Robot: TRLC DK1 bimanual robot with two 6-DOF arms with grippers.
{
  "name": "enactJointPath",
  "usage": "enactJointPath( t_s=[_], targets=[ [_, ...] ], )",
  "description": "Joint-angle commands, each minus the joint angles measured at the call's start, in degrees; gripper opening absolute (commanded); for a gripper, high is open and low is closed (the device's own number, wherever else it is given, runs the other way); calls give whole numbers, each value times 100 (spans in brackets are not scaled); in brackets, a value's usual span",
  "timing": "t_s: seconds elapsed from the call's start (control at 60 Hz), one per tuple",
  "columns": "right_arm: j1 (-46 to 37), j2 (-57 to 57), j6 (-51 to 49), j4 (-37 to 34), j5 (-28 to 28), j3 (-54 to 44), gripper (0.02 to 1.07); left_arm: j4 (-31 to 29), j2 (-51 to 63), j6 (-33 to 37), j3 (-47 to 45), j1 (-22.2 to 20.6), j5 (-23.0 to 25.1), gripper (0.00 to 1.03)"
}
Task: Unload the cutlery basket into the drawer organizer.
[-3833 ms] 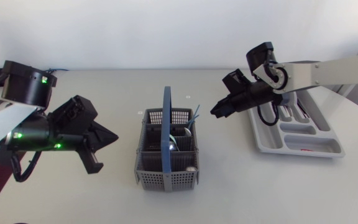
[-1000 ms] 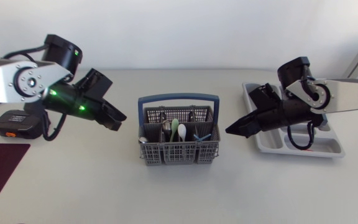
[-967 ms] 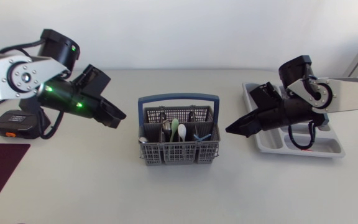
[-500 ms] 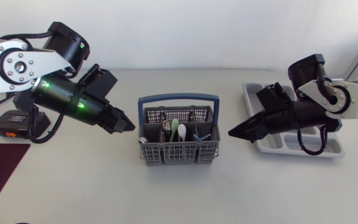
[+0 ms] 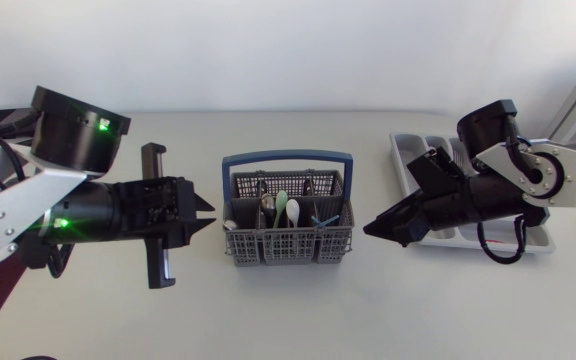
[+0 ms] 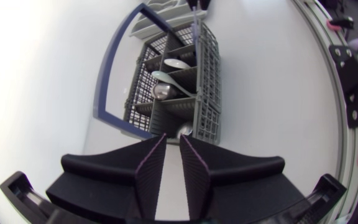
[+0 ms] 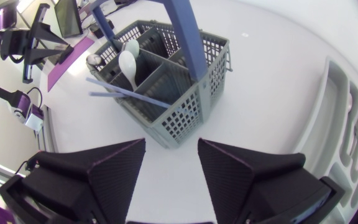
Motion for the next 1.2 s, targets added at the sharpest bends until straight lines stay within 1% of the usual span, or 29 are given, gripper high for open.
enactJointPath(
  t_s=[0.0, 0.1, 0.217, 0.317, 0.35, 0.383, 0.5, 0.517, 0.75, 1.183],
  targets=[
    [39, -76, -126, -74, 12, -174, 65, 179, -174, 933, -287, -252, -98, 21],
    [39, -59, -144, -74, 12, -209, 65, 601, -69, 1478, -559, -559, -503, 21],
    [39, -50, -144, -56, 12, -253, 65, 601, 98, 1786, -551, -638, -555, 21],
    [39, -32, -144, -48, 12, -289, 65, 592, 186, 2138, -586, -630, -679, 21],
    [39, -23, -152, -39, 12, -297, 65, 592, 213, 2234, -551, -586, -687, 26],
    [30, -23, -152, -30, 12, -315, 65, 592, 221, 2261, -507, -568, -687, 28],
    [30, 12, -179, 23, 12, -359, 65, 566, 283, 2489, -454, -524, -705, 29],
    [30, 21, -188, 23, 12, -359, 65, 566, 301, 2533, -454, -515, -714, 30],
    [21, 56, -196, 93, 4, -438, 65, 583, 547, 2805, -331, -445, -810, 31],
    [-58, 64, -249, 102, -14, -491, 65, 698, 784, 2920, -32, -384, -819, 31]
  ],
)
